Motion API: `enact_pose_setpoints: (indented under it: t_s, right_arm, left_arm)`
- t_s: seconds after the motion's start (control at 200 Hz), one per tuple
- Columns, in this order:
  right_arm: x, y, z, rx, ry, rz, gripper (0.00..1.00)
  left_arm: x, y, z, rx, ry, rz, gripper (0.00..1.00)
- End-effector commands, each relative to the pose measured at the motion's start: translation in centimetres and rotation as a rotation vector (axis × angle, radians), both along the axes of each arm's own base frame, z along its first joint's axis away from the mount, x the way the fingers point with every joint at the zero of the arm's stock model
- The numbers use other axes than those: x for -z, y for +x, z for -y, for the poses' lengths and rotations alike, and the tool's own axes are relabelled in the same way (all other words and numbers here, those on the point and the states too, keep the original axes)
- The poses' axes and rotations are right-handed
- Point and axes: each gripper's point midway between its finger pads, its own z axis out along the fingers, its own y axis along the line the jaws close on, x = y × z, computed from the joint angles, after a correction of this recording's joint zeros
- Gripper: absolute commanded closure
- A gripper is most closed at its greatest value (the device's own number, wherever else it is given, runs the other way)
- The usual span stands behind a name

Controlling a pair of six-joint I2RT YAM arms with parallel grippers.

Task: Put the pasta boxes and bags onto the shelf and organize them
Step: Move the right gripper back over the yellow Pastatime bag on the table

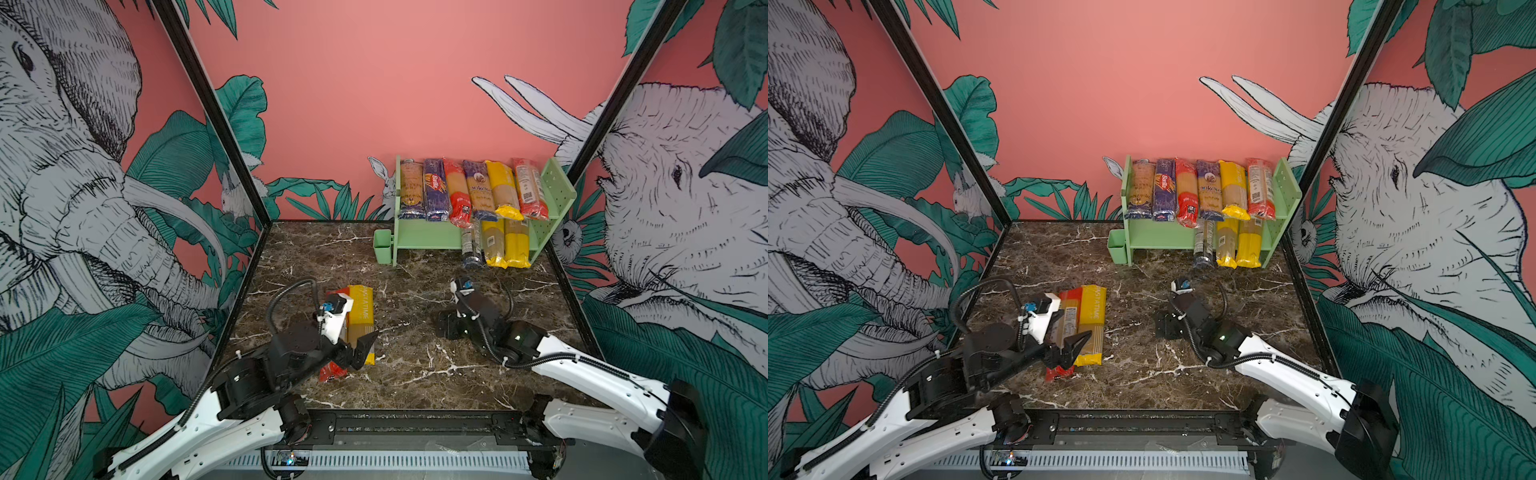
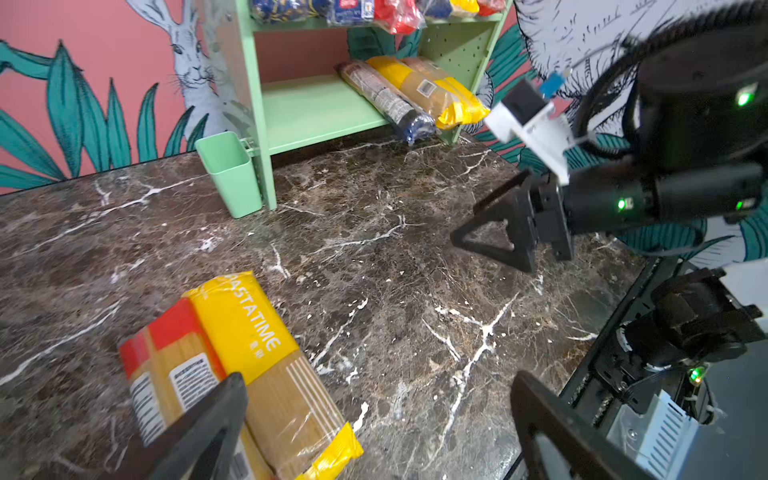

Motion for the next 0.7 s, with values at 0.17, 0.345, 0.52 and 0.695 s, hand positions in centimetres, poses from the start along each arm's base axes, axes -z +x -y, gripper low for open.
enact_pose_setpoints:
  t_s: [0.17,0.345,0.52,0.695]
  right_arm:
    - [3.5,-3.7,-10.1,-0.07,-0.005,0.006,0.06]
    - [6.0,-5.7,-16.2,-0.141,0.03,-0.035,0.01]
    - [7.3,-6.5,-20.1,-0.181,0.045,-0.056,0.01]
    - [8.7,-6.3,-22.0,-0.19,0.029,-0.07,0.01]
  left_arm:
    - [1.7,-1.4,-5.5,-0.128,-0.027,-0.053,0.01]
    - [1.7,-2.1,-6.4,-0.129,-0.013,-0.078,0.01]
    - [0.9,-2.4,-7.5,-0.143,-0.027,-0.065,0.01]
    - [0.4,-2.7,-7.9,-0.142,-0.055,-0.053,0.01]
